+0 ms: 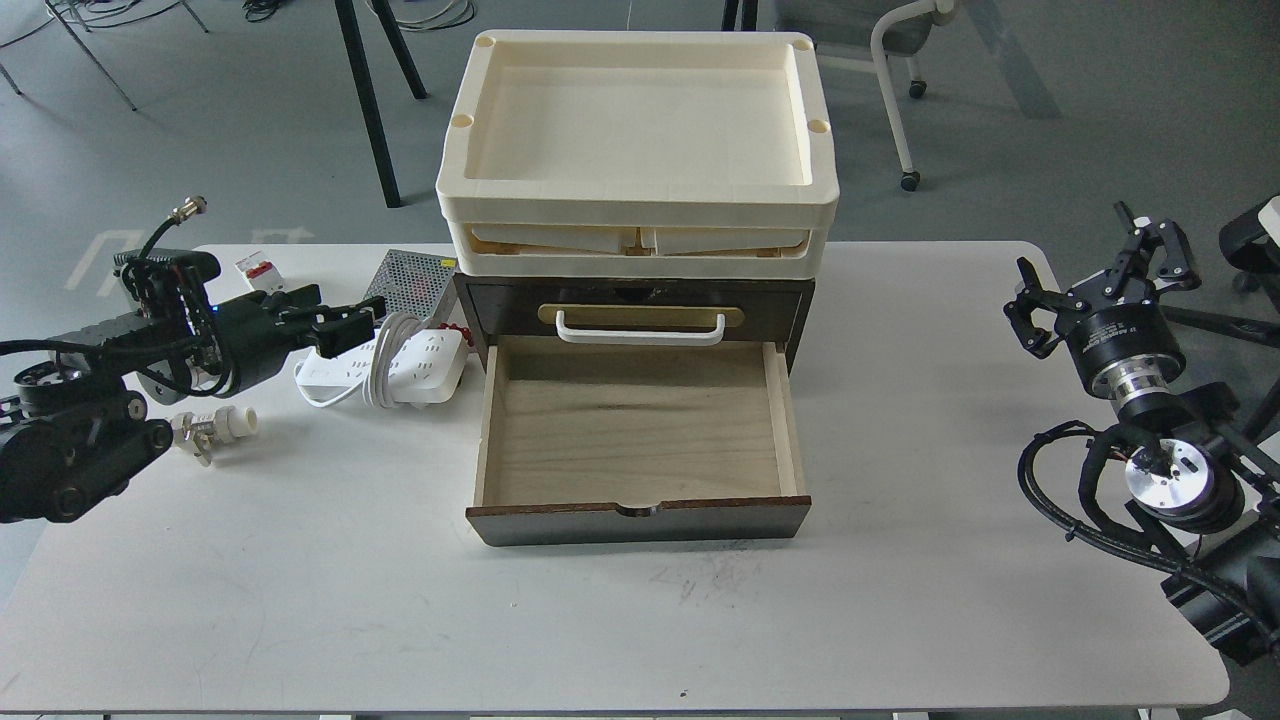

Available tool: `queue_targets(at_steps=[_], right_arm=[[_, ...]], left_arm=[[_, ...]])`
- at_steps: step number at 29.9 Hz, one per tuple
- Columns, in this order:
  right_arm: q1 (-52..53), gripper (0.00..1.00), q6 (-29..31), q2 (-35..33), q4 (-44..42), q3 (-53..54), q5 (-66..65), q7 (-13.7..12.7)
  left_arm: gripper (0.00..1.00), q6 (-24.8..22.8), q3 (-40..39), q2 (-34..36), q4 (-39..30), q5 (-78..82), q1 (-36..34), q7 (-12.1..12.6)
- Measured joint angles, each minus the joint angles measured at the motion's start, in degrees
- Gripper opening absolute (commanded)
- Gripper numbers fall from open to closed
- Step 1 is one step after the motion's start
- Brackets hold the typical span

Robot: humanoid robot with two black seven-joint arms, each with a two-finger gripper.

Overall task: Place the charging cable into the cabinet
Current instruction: 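Grasp the white power strip with its coiled cable using the left gripper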

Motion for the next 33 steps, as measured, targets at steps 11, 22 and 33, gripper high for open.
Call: queue_targets(at_steps=[11, 22, 33], right_arm=[[0.01, 1.0, -0.01, 0.0, -0.06, -0.17, 0.02, 0.0], [0.01, 1.0, 0.02, 0.0, -0.06, -0.25, 0.0, 0.0], [0.01, 1.0, 0.04, 0.0, -0.05, -0.26, 0.0, 0.0]], left_arm=[[0.87, 1.43, 2.95, -2.73, 0.22, -0.1, 0.39, 0.09], [0.45, 1.73, 4.28, -8.56, 8.24, 0.16, 1.42, -0.1], [0.09, 1.84, 5.95, -10.14, 12.1, -0.33, 1.07, -0.25]])
